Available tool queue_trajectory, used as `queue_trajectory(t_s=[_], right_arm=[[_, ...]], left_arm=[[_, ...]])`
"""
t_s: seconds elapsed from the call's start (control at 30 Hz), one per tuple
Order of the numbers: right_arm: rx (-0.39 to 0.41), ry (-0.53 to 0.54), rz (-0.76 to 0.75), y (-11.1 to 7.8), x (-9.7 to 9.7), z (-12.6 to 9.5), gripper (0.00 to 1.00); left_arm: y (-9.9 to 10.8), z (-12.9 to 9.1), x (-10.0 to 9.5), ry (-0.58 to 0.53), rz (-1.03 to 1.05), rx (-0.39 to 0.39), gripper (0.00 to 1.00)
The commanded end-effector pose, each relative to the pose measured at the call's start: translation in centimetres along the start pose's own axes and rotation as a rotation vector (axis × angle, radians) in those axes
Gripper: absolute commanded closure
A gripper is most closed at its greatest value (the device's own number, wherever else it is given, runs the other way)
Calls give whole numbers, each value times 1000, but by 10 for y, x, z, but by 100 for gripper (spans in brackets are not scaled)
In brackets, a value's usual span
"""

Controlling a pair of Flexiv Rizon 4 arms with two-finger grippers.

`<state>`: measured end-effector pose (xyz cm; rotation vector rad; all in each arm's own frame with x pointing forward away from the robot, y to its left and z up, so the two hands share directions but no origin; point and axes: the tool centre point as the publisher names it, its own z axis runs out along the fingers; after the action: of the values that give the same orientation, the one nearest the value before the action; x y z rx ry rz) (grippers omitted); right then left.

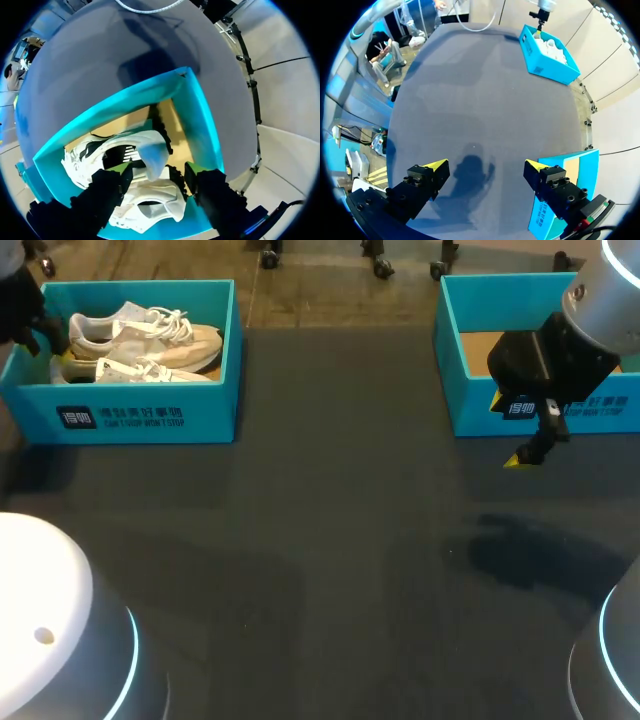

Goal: Take the shoe out of the shoebox, open the shoe tongue, remove and reinsert the insole, then place the shoe into the shoebox

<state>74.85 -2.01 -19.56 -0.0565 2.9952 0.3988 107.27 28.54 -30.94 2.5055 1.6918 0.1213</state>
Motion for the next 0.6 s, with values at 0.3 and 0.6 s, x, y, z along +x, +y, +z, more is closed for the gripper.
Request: queue_trajectory(t_s=[0.3,0.6], right_arm=[[1,0,1,0,0,1,0],[1,0,1,0,0,1,0]], left_arm=[[-4,15,-7,-1,-7,16,17],[-4,35,-7,25,-39,55,20]])
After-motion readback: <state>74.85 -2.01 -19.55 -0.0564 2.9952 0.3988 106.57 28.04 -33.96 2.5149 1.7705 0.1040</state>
